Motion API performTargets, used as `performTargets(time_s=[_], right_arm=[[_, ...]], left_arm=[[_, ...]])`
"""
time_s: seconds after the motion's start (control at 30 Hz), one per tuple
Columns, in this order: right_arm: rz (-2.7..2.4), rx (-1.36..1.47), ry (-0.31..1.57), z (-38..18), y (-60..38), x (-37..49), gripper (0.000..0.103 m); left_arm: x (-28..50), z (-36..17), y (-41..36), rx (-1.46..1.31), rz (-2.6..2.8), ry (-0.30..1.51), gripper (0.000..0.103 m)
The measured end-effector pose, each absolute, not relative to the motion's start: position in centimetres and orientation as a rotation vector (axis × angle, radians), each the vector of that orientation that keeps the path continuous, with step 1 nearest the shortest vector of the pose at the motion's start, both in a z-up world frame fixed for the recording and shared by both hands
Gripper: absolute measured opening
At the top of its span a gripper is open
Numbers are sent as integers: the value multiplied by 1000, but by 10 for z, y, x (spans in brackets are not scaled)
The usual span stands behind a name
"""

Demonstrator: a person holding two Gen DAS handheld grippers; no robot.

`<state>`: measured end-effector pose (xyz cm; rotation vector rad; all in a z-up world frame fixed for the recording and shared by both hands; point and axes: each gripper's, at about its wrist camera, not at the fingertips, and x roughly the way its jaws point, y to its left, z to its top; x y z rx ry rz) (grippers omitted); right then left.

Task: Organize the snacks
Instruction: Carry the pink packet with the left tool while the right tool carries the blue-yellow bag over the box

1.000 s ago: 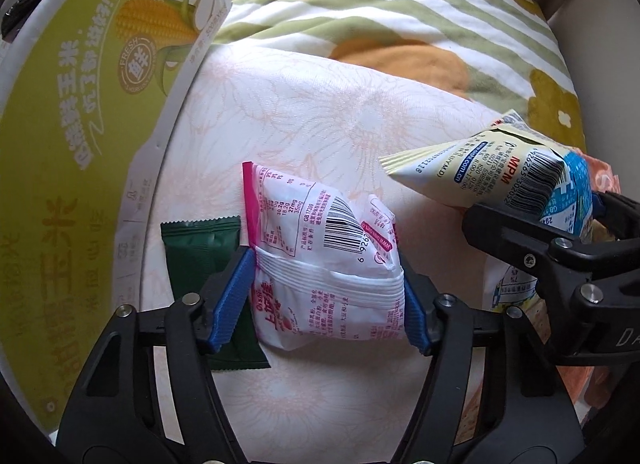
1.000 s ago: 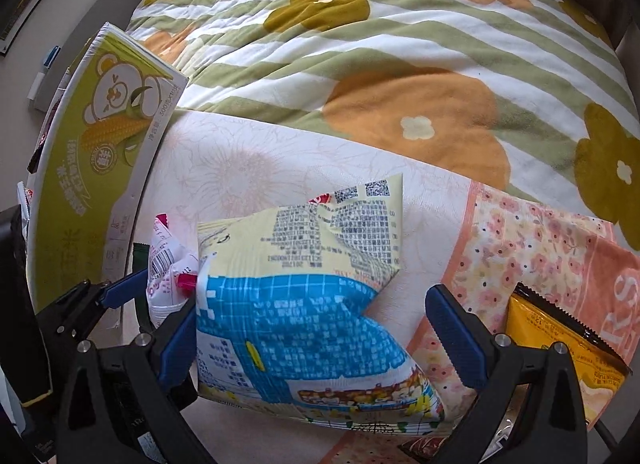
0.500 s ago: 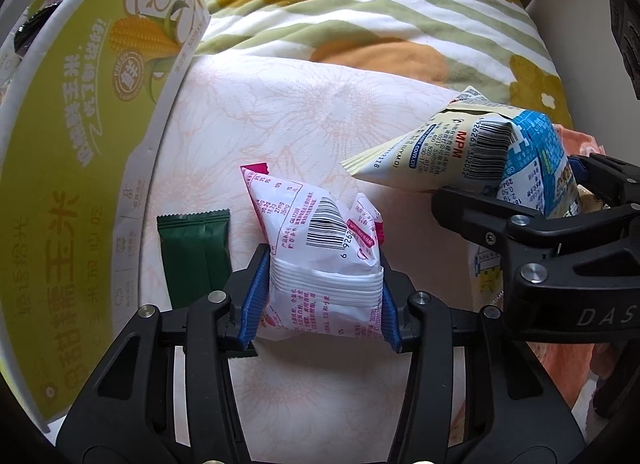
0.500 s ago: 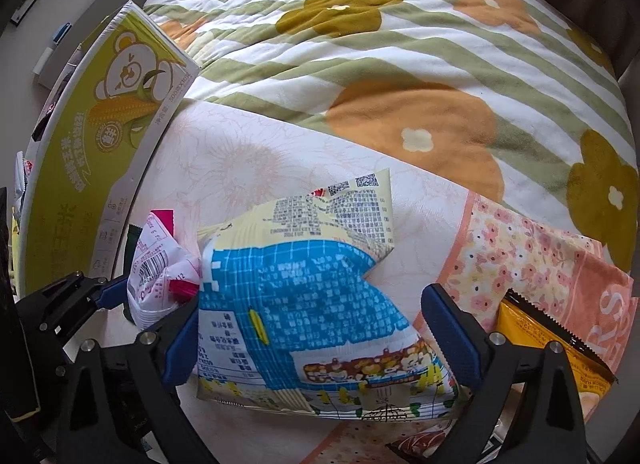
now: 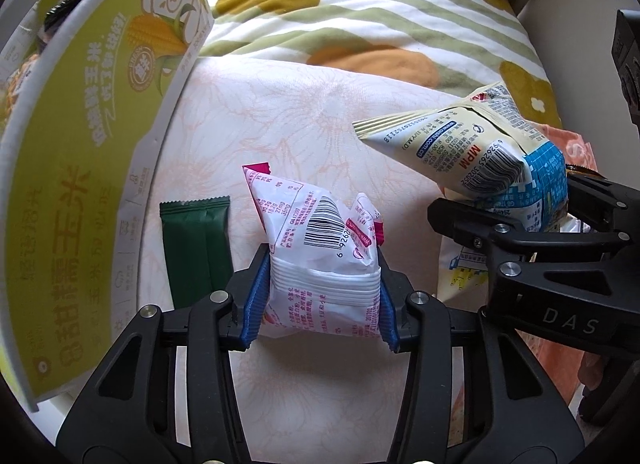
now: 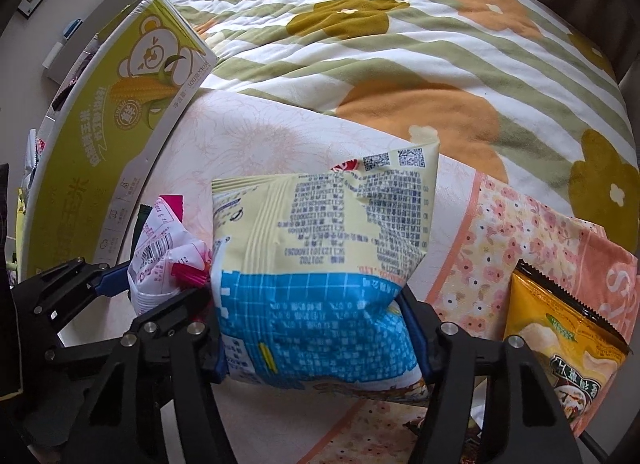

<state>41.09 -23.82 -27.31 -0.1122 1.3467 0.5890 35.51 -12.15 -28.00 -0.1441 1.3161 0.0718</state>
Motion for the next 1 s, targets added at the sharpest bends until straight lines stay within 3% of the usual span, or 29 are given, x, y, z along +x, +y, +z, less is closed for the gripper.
performTargets(time_s=[0.23,0.53,0.8,1.0], right_arm=[[580,-71,1270,-229,-247,402,60],[580,-64,1124,-144,-236,388,60],[607,-59,1005,-85,-173,371,60],[591,2,993,-77,-104,363,60]], left_arm=[[345,-248,-119,-151,54,1264,42],[339,-165,-92,-138,28,1139,42],[339,-87,-2,-120,33,985,42],[342,-75,86,-108,25,981,42]])
